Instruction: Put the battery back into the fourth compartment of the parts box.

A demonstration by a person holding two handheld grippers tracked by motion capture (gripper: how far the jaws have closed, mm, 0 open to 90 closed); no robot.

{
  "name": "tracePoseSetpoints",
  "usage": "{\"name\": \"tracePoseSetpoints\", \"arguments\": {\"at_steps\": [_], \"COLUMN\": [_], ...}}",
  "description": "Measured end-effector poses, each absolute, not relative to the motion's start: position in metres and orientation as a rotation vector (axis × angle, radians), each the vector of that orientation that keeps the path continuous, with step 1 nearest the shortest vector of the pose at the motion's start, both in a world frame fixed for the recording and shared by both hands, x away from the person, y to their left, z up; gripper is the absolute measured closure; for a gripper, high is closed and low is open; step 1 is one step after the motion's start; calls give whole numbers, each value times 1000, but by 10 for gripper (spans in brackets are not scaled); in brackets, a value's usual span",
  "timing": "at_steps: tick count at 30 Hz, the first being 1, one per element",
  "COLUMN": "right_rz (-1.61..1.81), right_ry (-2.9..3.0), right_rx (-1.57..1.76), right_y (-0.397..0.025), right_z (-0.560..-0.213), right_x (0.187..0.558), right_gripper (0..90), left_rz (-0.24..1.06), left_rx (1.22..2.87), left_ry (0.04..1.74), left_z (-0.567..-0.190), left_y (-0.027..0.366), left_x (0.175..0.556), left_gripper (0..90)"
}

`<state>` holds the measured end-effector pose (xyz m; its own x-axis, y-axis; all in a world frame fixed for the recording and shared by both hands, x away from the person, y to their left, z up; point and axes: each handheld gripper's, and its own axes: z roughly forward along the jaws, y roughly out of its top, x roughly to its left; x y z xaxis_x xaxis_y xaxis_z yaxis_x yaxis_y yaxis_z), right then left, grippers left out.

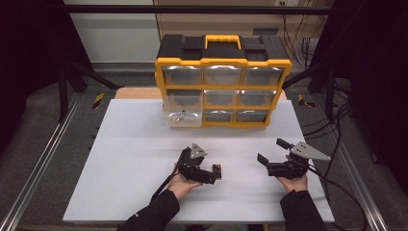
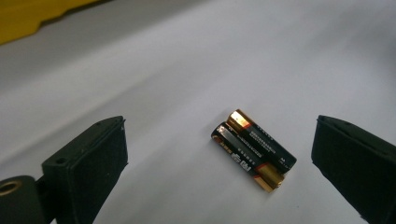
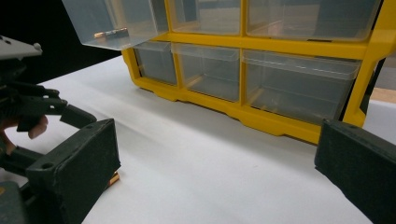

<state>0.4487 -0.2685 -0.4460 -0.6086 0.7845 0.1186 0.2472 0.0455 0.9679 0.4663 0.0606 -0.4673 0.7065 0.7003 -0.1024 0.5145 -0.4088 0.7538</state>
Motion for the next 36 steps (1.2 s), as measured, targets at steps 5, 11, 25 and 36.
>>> {"name": "tracePoseSetpoints", "arguments": {"at_steps": [5, 11, 25, 36], "right_rz": [1592, 1592, 1592, 1593], "right_ry": [1880, 1879, 1878, 1878], "right_rx": [1034, 1031, 1032, 1033], "right_y": [-269, -269, -269, -269], "right_z": [-446, -446, -446, -445], "right_x": [449, 449, 449, 449], "right_gripper": [3, 3, 3, 3], "left_rz": [290, 278, 305, 374], "left_rx": [2111, 2124, 2162, 2176], "left_ry": [965, 976, 993, 1020], "left_z": [-473, -477, -480, -479], "left_y": [57, 54, 48, 45], "left_x": [466, 465, 459, 457], "left_gripper": [67, 170, 411, 583]}}
